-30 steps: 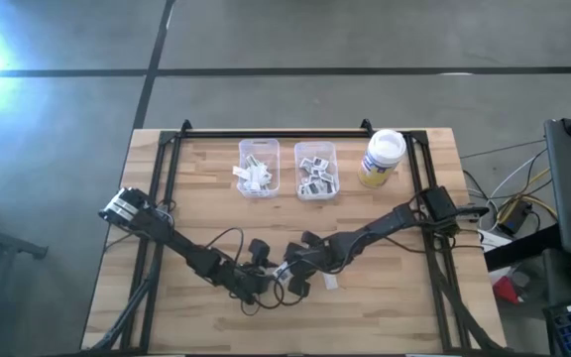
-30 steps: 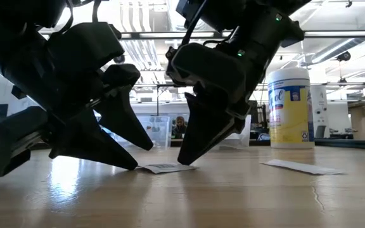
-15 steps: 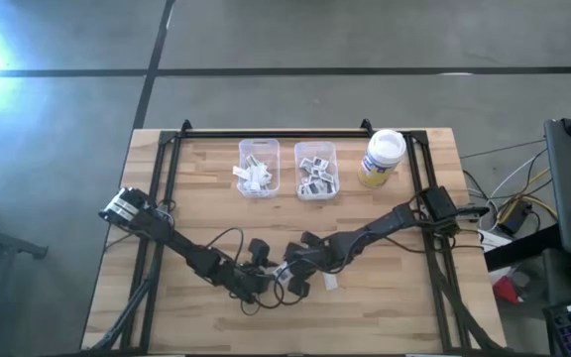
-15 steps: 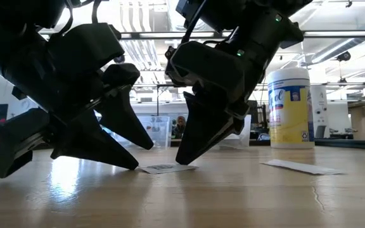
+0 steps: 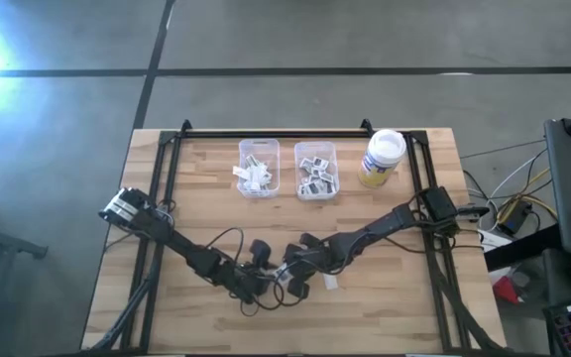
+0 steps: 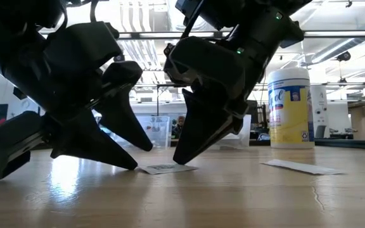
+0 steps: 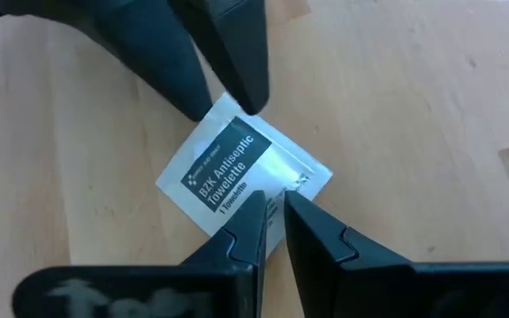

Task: Pick & Place First Aid Supplies
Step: Put the gray towelette pack into the right transparent bin

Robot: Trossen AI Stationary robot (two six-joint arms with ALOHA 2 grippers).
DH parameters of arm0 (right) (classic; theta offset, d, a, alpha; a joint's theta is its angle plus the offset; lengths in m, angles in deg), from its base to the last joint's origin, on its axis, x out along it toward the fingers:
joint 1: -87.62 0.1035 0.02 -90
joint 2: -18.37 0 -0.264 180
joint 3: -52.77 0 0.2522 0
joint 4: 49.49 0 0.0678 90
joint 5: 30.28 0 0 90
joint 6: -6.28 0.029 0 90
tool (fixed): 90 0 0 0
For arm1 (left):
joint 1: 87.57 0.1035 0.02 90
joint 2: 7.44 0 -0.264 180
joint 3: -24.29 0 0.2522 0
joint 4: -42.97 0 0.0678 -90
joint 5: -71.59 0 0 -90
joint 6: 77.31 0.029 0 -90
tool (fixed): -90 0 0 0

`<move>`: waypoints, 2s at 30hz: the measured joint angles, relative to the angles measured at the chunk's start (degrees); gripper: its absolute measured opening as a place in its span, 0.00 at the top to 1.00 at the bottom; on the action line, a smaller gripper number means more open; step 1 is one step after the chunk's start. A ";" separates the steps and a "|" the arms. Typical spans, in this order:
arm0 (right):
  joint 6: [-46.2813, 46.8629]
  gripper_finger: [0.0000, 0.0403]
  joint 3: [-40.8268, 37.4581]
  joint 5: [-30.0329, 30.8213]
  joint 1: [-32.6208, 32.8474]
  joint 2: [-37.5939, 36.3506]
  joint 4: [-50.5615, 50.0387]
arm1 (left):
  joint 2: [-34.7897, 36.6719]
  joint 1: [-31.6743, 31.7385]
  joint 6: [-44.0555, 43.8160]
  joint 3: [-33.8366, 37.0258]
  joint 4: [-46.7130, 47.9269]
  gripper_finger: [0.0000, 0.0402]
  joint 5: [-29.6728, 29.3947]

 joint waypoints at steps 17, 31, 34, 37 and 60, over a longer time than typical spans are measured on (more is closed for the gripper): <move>-0.17 0.89 0.00 -2.52 -0.02 0.00 3.13 | -0.11 0.48 6.66 -0.64 1.30 0.99 1.97; -0.11 0.89 -0.19 -2.10 -0.43 -1.64 -0.88 | 0.02 -2.20 7.10 -5.08 9.41 0.98 0.98; 0.24 0.89 -0.81 -1.07 -0.70 -1.13 -1.03 | 0.02 -2.68 6.92 -5.87 12.53 0.98 2.26; 0.30 0.89 -0.92 -0.96 -1.01 -0.75 -0.84 | 0.05 -2.63 6.83 -5.78 13.00 0.97 3.69; 4.85 0.89 -0.94 -2.12 -1.36 1.46 2.88 | -2.33 -0.11 8.32 -5.64 11.20 0.72 0.44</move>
